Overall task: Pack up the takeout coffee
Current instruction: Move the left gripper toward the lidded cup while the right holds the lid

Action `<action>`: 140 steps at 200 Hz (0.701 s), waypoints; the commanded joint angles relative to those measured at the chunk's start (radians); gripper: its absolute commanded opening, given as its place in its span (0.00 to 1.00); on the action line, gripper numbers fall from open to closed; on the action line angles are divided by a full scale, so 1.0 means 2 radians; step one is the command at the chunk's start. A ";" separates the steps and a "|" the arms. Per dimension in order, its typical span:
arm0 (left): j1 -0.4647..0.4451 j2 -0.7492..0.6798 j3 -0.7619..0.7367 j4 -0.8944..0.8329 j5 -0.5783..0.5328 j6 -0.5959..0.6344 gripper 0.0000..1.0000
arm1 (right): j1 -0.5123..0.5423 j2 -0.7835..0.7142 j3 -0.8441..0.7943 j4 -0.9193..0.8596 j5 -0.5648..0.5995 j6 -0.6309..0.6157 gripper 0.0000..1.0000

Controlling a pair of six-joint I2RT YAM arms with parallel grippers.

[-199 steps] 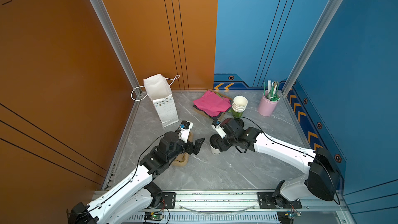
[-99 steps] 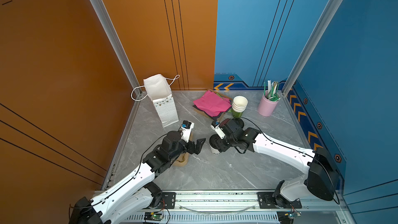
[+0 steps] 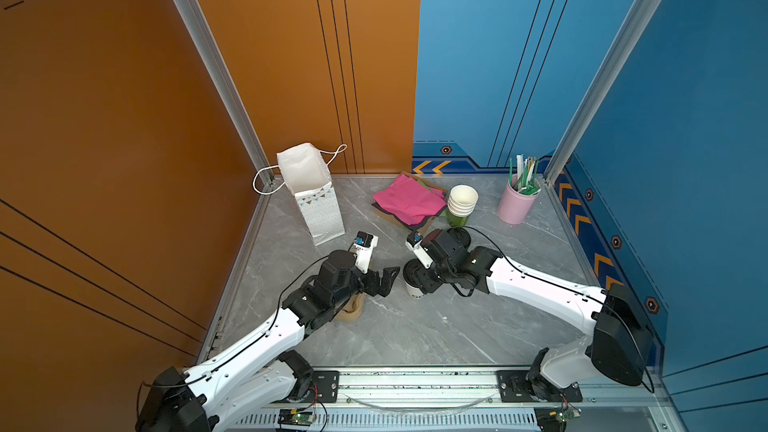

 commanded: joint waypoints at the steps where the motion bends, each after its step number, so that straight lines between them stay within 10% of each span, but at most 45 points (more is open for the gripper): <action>1: -0.007 0.005 0.016 0.012 0.001 -0.007 1.00 | -0.001 0.025 -0.020 -0.058 0.027 0.003 0.69; 140: -0.009 0.026 0.022 0.015 0.000 -0.015 0.99 | 0.004 0.045 -0.054 -0.066 0.023 0.039 0.65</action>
